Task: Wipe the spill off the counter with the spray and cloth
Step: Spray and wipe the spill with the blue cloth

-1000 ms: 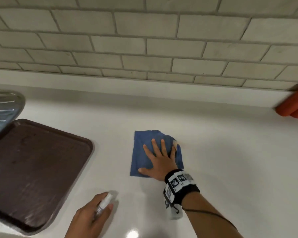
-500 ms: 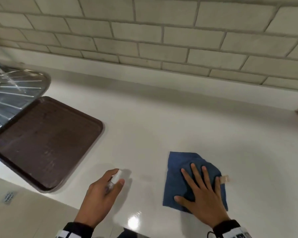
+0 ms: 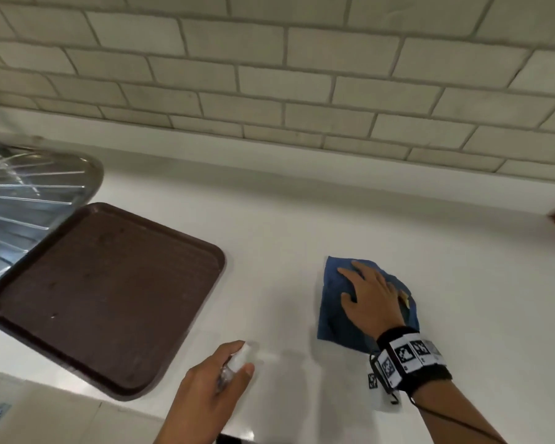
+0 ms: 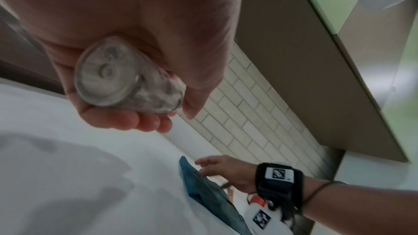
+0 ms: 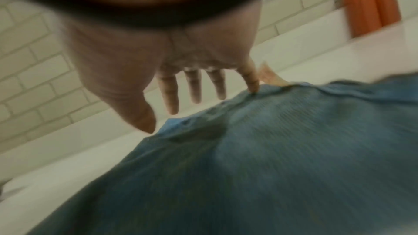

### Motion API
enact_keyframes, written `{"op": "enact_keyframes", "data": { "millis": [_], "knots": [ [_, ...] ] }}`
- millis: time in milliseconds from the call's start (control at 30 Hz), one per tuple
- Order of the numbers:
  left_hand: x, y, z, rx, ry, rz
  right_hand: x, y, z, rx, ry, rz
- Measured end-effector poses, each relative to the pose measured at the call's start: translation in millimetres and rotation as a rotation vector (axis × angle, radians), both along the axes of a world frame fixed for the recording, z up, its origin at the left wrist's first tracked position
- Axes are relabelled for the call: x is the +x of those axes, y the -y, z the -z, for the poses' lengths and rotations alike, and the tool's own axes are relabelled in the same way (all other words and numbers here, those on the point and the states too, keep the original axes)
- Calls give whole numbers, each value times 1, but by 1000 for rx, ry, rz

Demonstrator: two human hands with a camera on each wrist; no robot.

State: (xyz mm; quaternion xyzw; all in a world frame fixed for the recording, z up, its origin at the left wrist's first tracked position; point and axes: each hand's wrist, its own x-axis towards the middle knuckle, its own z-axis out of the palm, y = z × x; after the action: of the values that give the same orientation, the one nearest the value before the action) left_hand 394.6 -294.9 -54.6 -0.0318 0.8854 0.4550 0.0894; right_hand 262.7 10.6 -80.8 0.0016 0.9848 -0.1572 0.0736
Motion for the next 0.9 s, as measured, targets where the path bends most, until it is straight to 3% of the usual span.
{"op": "enact_keyframes", "data": {
  "millis": [67, 167, 367, 567, 700, 900],
  "knots": [
    [-5, 16, 3, -8, -11, 67, -10, 10, -7, 20, -15, -195],
    [-15, 39, 0, -7, -55, 117, -16, 21, -13, 123, 137, -417],
    [-35, 59, -1, 49, -63, 206, -8, 25, -19, 308, 197, -323],
    [-51, 51, -12, 202, -109, 232, 18, 46, -27, 422, 35, -224],
    [-56, 44, -21, 247, -125, 194, 37, 55, -33, 297, -110, -218],
    [-48, 37, -30, 248, -107, 103, 55, 82, -58, -50, -311, -344]
  ]
}}
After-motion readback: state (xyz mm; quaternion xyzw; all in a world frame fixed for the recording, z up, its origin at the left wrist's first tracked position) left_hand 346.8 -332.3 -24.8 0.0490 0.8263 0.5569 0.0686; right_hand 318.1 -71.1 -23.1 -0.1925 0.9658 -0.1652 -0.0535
